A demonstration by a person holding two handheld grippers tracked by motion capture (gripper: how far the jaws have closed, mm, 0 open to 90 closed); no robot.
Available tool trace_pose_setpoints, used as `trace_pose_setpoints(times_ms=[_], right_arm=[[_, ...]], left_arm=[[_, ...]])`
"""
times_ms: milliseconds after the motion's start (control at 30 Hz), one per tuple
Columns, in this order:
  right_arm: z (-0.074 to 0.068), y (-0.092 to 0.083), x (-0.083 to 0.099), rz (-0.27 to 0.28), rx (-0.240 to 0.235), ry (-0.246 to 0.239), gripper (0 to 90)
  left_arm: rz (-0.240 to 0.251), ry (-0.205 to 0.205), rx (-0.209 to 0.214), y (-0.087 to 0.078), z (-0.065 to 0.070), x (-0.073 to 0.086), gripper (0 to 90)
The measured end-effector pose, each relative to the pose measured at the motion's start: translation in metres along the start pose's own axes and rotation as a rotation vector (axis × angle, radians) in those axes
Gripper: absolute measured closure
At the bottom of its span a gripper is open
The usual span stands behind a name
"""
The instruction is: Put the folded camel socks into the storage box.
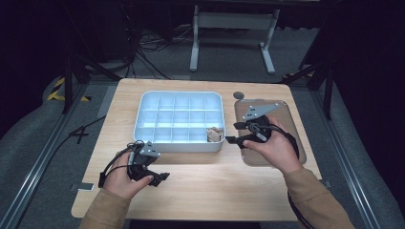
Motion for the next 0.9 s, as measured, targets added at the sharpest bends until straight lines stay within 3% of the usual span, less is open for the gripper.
trace_pose_setpoints(times_ms=[267, 500, 700, 900], right_arm=[[-0.015, -0.008, 0.011, 0.035, -0.025, -0.03, 39.1], [-0.038, -0.008, 0.025, 0.017, -0.036, -0.062, 38.9], [-0.046, -0.007, 0.04, 0.028, -0.044, -0.051, 38.4], [-0.045, -0.001, 0.059, 0.032, -0.058, -0.002, 38.5]], left_arm=[[0.005, -0.012, 0.014, -0.002, 0.001, -0.001, 25.3], [0.017, -0.025, 0.003, -0.008, -0.004, 0.0, 25.4], [0.021, -0.031, 0.0, -0.01, -0.005, 0.0, 25.4], [0.017, -0.02, 0.001, -0.009, -0.004, 0.001, 25.4]])
Point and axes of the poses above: each handheld gripper's, and its own axes: y roughly forward along the jaws, x roughly out of its underside, z roughly to its right, the point moved 9 cm from there along y, roughly forward along the jaws, and after that the axes turned 3 degrees about -y, right-handed, at the moved point
